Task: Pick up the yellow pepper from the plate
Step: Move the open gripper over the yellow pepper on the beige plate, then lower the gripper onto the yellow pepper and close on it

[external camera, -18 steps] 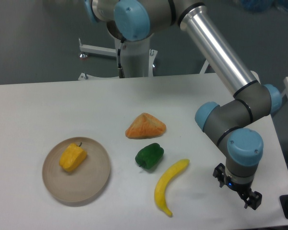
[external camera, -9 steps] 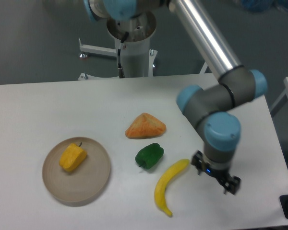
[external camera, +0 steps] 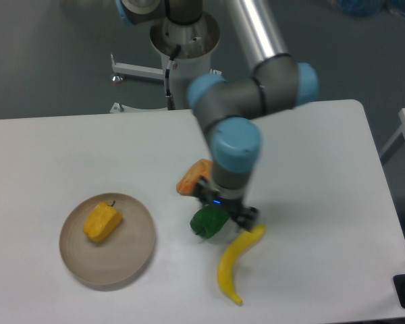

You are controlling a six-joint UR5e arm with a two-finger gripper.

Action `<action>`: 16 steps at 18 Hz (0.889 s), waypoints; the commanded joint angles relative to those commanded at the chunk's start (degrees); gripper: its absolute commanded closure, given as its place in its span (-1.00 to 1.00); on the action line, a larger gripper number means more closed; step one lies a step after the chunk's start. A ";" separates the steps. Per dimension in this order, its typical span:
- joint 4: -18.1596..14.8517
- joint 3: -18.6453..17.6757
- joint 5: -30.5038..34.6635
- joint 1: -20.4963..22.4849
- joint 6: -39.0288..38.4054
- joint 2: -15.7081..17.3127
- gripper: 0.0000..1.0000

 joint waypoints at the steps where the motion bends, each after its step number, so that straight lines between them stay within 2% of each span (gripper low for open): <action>1: 0.09 -0.27 0.00 -1.58 -2.29 -0.09 -1.00; 3: 0.52 -0.27 0.00 -4.04 -7.29 -0.35 -1.00; 9: 7.37 -3.25 0.09 -9.06 -14.34 -0.62 -1.00; 16: 8.17 -4.05 0.35 -11.88 -14.26 -1.58 -1.00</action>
